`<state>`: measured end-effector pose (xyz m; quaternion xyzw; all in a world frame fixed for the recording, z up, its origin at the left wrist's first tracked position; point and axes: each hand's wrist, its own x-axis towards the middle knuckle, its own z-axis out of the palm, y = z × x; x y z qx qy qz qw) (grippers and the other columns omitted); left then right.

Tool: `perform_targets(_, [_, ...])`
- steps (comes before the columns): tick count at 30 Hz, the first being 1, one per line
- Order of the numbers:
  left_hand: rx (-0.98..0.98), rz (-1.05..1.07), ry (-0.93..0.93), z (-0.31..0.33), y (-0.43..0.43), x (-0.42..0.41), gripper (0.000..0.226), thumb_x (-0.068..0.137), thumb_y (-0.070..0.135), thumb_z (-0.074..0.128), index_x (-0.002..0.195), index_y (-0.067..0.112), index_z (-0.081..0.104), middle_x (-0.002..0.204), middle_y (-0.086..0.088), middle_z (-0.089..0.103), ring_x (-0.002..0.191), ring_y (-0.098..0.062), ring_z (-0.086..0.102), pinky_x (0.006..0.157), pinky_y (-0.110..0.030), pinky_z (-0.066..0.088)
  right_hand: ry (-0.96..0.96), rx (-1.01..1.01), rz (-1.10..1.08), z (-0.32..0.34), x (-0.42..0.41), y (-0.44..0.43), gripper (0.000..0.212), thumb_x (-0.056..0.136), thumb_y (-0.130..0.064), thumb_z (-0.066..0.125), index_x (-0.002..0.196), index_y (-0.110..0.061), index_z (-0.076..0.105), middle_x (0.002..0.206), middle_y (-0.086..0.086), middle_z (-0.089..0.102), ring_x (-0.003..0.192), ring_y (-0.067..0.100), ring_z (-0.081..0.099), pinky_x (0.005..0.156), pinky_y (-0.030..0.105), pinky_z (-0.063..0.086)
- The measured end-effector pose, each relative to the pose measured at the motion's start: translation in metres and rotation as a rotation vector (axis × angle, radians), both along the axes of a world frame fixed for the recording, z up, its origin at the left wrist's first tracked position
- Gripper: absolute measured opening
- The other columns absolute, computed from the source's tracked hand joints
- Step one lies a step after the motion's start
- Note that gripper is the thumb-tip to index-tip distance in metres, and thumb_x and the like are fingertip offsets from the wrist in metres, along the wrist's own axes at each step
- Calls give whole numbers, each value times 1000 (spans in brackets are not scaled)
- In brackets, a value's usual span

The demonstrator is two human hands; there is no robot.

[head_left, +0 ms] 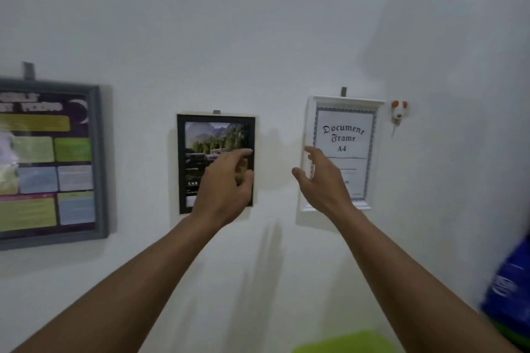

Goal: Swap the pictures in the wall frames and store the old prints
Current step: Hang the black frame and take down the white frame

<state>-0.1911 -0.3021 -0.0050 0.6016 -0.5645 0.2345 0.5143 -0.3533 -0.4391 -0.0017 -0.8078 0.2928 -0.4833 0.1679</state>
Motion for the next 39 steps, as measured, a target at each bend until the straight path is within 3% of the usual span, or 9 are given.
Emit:
perform_targets(6, [173,-108,94,2,-51,-53,42,91,29,62,132,28,52,110,7,60,94,-7,59,83,-30,53,-39,143,-115,1,-74,-46,60,95,-33,62,148,-22,36,148,9,46,134,25,47,107,38,40])
perform_targets(11, [216,-57,136,-3,-119,-82,57,89,29,64,141,29,42,124,-1,53,109,-17,55,94,-32,46,-92,204,-162,-3,-116,-113,69,93,-31,65,151,-20,30,150,9,43,135,25,45,103,35,39])
perform_targets(16, [154,77,146,-15,-178,-104,73,88,17,63,149,29,25,138,-5,38,123,-24,44,99,-35,43,-87,255,-135,-12,-133,-180,78,93,-32,66,155,-29,20,152,10,40,139,26,40,110,45,39])
perform_targets(18, [113,121,154,-23,-195,-111,76,88,12,62,150,28,21,137,-4,36,122,-24,43,94,-29,40,-75,265,-99,-15,-133,-198,75,95,-28,64,154,-32,19,143,7,50,133,26,47,105,45,44])
perform_targets(20, [70,140,200,-31,-206,-116,78,88,8,61,151,27,20,137,-4,36,123,-23,41,93,-25,35,-70,266,-42,-20,-131,-211,73,97,-20,60,154,-35,18,116,-3,61,119,23,58,96,38,48])
perform_targets(24, [-31,143,313,-34,-220,-117,79,86,1,60,150,28,21,129,-3,42,119,-21,47,97,-28,39,-117,250,5,-29,-126,-227,72,99,-15,55,154,-41,16,90,-18,57,85,6,60,82,33,49])
perform_targets(29, [-8,130,398,-24,-225,-116,76,87,0,61,151,26,28,116,2,42,107,-17,54,95,-24,42,-189,256,59,-31,-123,-240,77,96,-9,54,150,-51,21,98,-6,62,89,14,64,82,38,55])
perform_targets(33, [-42,68,435,-18,-219,-125,74,85,-4,58,146,32,35,117,1,55,103,-16,58,92,-32,52,-218,267,102,-30,-129,-242,80,94,-7,55,146,-58,23,103,-2,65,92,18,65,87,45,57])
perform_targets(39, [-79,-10,440,6,-196,-134,70,85,0,59,142,36,40,111,-1,65,97,-16,62,88,-33,53,-223,238,161,-11,-148,-227,81,95,-8,57,146,-60,21,104,0,66,94,19,65,88,42,57])
